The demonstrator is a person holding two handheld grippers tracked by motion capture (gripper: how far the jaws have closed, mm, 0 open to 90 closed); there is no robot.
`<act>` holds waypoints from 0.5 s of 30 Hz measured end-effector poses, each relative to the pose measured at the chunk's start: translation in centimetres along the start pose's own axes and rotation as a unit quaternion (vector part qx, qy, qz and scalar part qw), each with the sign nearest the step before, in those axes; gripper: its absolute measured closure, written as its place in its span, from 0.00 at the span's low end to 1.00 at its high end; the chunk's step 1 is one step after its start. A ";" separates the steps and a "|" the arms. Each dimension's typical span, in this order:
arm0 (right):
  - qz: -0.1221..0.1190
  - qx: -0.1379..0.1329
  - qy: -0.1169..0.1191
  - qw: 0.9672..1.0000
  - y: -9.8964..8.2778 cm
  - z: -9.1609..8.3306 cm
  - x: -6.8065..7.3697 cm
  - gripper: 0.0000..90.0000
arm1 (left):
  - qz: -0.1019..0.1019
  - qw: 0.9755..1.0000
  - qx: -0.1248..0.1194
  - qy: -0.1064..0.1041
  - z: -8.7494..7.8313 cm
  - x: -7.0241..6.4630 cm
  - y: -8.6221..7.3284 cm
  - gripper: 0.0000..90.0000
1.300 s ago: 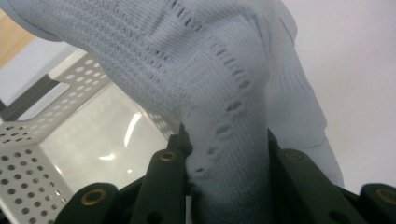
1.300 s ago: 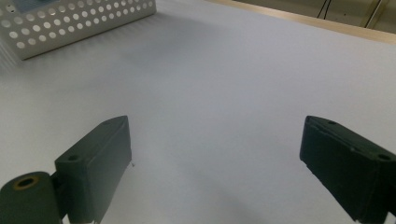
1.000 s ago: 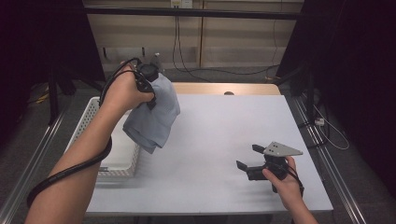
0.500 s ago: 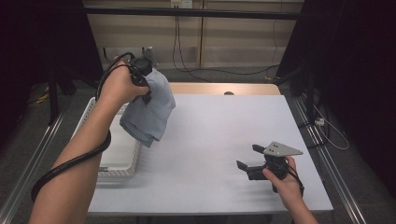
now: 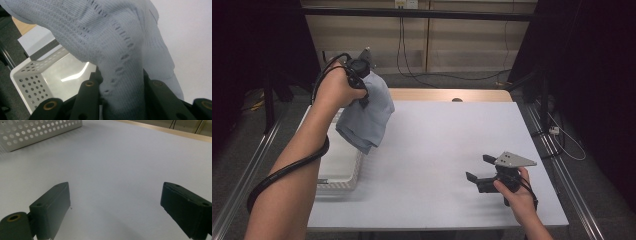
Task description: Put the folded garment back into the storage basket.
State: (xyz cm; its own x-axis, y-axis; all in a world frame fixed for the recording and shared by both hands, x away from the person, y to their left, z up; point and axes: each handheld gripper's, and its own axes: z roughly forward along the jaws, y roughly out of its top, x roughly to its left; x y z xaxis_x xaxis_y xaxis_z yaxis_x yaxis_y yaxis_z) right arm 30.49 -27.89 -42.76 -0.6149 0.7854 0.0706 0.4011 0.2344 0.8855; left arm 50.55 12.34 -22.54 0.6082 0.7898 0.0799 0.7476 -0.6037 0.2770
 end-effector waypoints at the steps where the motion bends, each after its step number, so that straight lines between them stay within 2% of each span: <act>1: 0.000 0.000 0.000 1.000 0.0 0.0 0.0 0.10 | -0.001 1.000 0.000 0.000 0.0 0.1 0.0 0.81; 9: -0.001 0.001 0.000 1.000 0.0 0.1 0.0 0.10 | -0.006 1.000 0.010 0.004 0.0 0.8 -0.1 0.81; 15: 0.000 0.001 0.001 1.000 0.0 0.0 0.0 0.10 | -0.011 1.000 0.008 0.005 0.1 1.2 -0.2 0.81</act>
State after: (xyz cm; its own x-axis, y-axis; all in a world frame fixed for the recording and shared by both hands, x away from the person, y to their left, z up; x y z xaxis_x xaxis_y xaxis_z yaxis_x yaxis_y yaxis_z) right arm 30.48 -27.84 -42.79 -0.6160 0.7846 0.0708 0.4027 0.2363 0.8843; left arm 51.14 13.42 -22.64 0.5893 0.8035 0.0845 0.7646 -0.5884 0.2632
